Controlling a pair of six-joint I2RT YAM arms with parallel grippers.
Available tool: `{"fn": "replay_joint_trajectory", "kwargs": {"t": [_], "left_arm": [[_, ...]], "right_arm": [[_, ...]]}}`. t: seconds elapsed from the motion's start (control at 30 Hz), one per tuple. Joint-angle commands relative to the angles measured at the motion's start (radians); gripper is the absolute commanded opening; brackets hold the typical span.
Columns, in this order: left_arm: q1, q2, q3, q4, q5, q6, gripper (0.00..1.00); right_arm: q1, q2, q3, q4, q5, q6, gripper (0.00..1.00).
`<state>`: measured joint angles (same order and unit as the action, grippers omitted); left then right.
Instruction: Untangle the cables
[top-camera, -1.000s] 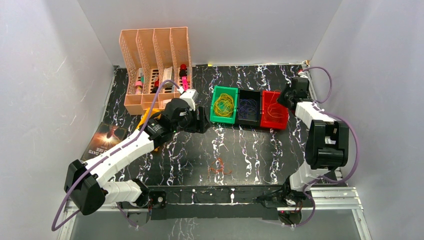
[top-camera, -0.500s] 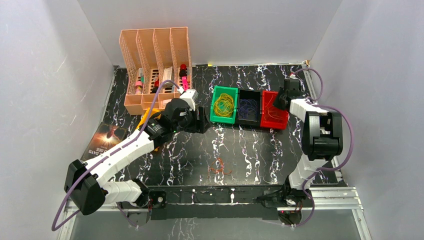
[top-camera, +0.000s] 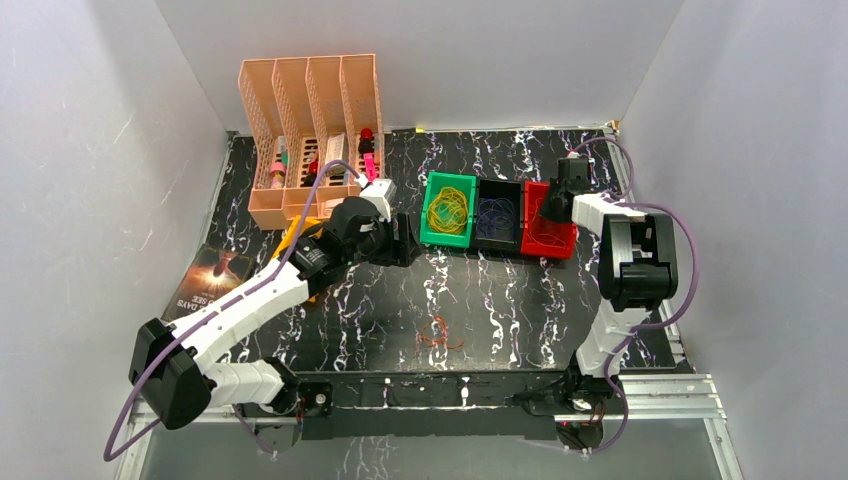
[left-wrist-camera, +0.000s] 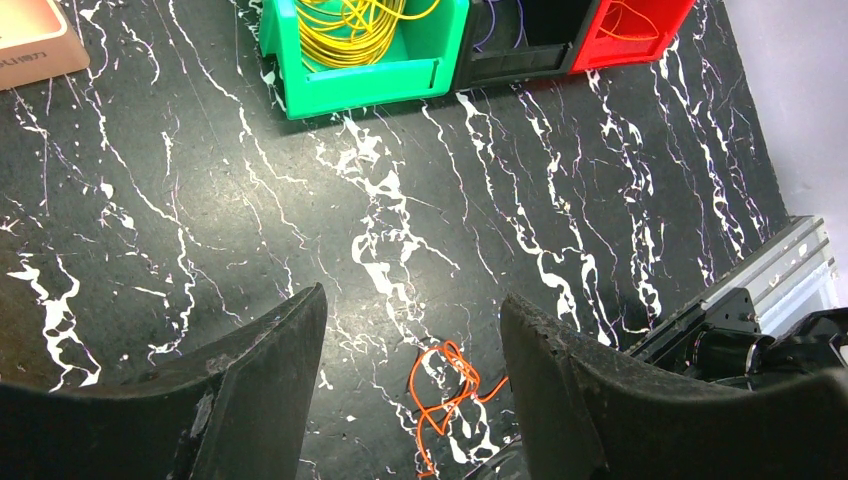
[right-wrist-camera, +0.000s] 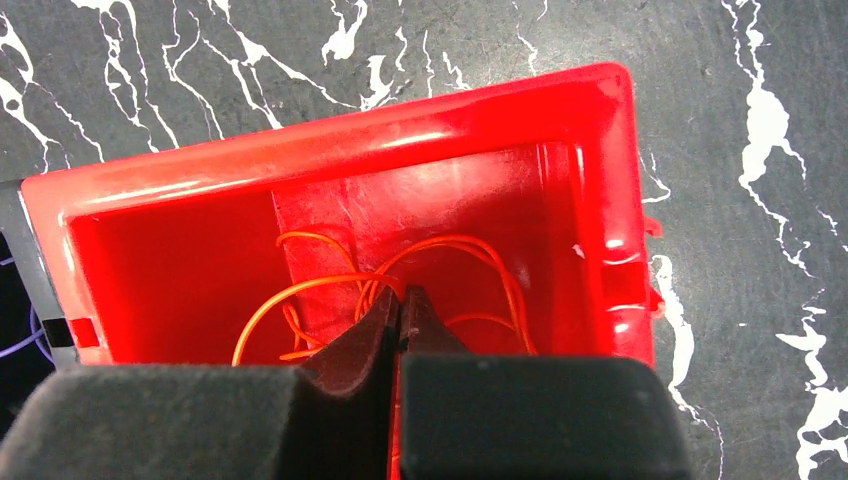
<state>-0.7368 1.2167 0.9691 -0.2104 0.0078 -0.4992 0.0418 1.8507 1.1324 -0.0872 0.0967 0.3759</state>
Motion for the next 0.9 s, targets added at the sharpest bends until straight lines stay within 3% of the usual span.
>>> {"fn": "replay_joint_trajectory", "kwargs": {"t": [0.0,0.73,0.87], "left_arm": [[0.002,-0.012,-0.010,-0.012,0.006,-0.005,0.63],[0.002,-0.011,-0.018,-0.012,0.004,-0.009,0.64],[0.002,-0.006,-0.009,-0.018,0.004,-0.001,0.64]], "right_arm": [[0.008,-0.004,0.040,0.002,0.021,-0.016,0.09],[0.014,-0.103,0.007,0.026,0.026,-0.014,0.26],[0.014,-0.163,-0.004,0.030,0.025,-0.012,0.36]]}}
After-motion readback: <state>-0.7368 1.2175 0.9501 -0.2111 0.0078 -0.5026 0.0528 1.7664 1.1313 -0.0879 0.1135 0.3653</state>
